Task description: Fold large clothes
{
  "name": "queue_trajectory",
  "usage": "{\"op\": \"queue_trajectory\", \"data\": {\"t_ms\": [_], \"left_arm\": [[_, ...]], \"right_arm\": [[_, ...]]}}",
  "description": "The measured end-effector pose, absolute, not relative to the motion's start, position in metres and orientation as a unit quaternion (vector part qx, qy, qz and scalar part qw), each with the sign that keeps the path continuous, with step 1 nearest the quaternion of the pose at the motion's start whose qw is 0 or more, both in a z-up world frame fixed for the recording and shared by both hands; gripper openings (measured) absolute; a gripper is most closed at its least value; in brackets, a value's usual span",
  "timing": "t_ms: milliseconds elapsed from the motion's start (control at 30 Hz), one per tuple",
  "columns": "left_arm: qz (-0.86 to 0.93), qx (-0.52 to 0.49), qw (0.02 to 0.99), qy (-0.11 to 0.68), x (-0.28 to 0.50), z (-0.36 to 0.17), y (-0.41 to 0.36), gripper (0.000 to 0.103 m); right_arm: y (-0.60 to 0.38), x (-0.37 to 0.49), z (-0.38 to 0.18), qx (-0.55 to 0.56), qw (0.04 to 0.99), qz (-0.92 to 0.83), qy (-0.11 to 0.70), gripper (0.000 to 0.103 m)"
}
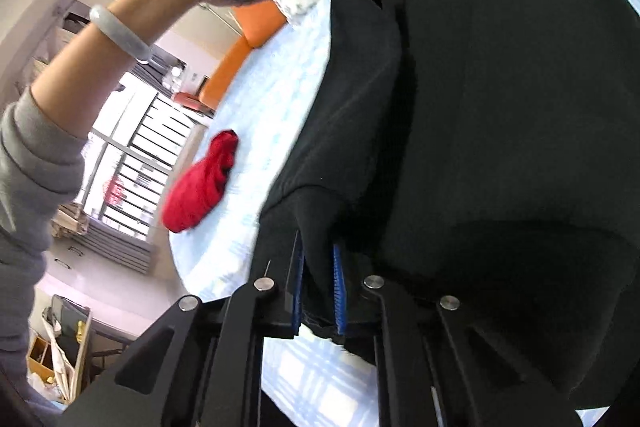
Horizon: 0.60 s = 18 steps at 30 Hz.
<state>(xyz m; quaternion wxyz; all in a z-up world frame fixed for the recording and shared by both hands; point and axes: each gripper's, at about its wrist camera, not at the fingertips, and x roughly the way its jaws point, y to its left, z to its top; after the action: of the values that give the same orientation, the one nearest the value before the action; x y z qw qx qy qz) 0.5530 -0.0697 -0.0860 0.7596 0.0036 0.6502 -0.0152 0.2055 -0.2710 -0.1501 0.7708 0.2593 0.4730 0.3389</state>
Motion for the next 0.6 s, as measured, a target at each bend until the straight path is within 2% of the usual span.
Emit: {"op": "queue_trajectory", "data": {"t_ms": [167, 300, 600], "left_arm": [[-0.015, 0.000, 0.775, 0.631, 0.552, -0.046, -0.083, 0.020], [-0.025, 0.012, 0.785, 0.619, 0.559, -0.026, -0.130, 0.020], [-0.061, 0.054, 0.788, 0.610, 0.560, -0.053, -0.247, 0.020]], "right_arm": [[-0.294, 0.196, -0.130, 0.288, 0.775, 0.349, 0.442, 0.012], [-0.323, 0.185, -0.125, 0.321, 0.777, 0.347, 0.417, 0.010], [-0.394, 0.152, -0.142, 0.386, 0.785, 0.289, 0.389, 0.010]]}}
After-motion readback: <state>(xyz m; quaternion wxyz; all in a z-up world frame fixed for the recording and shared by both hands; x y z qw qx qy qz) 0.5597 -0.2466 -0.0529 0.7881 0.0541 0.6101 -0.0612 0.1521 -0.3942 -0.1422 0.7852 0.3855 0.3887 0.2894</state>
